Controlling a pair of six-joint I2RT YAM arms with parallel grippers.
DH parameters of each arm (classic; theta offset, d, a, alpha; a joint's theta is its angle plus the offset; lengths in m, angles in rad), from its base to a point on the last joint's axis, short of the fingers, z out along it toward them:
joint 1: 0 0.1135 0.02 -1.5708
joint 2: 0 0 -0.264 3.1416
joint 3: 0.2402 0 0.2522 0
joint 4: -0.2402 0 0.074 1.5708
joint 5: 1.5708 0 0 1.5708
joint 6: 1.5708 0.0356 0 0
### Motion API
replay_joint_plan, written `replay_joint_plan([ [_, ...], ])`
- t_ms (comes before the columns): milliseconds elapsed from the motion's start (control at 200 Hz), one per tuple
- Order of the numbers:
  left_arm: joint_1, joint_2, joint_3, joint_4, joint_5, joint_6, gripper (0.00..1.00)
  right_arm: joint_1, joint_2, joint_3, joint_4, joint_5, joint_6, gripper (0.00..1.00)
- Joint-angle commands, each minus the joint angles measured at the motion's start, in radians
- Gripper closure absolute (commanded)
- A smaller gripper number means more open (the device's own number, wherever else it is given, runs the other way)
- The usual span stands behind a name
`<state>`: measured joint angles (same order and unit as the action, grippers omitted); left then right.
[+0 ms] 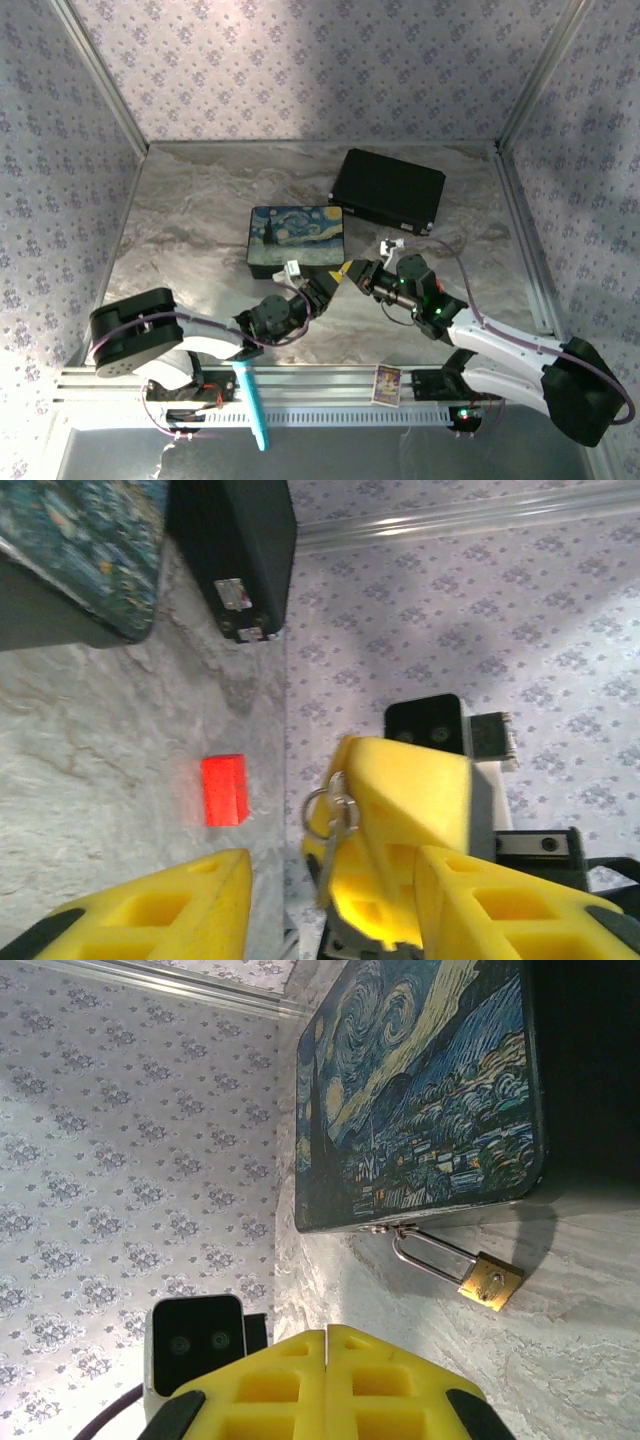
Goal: Unlock the padlock with the key
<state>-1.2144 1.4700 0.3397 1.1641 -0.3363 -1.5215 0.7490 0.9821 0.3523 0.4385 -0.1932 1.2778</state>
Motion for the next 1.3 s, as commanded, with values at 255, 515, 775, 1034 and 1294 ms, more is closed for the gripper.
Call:
replay_joint_plan([
  [255, -0.009, 0.014, 0.025, 0.062, -0.018, -0.037, 0.92, 0.013, -0.044, -0.005, 0.003, 0.044, 0.017, 1.00],
  [515, -0.009, -0.033, 0.033, -0.047, -0.008, -0.014, 1.00, 0.012, -0.045, 0.009, -0.013, 0.020, -0.010, 1.00],
  [775, 0.114, -0.294, 0.259, -0.918, 0.238, 0.278, 1.00, -0.210, -0.115, 0.137, -0.404, -0.267, -0.367, 0.01],
  [1034, 0.316, -0.343, 0.500, -1.559, 0.591, 0.861, 1.00, -0.343, -0.156, 0.265, -0.778, -0.278, -0.729, 0.03],
  [1294, 0.348, -0.374, 0.563, -1.732, 0.772, 1.137, 1.00, -0.271, -0.139, 0.317, -0.905, -0.041, -0.833, 0.01],
])
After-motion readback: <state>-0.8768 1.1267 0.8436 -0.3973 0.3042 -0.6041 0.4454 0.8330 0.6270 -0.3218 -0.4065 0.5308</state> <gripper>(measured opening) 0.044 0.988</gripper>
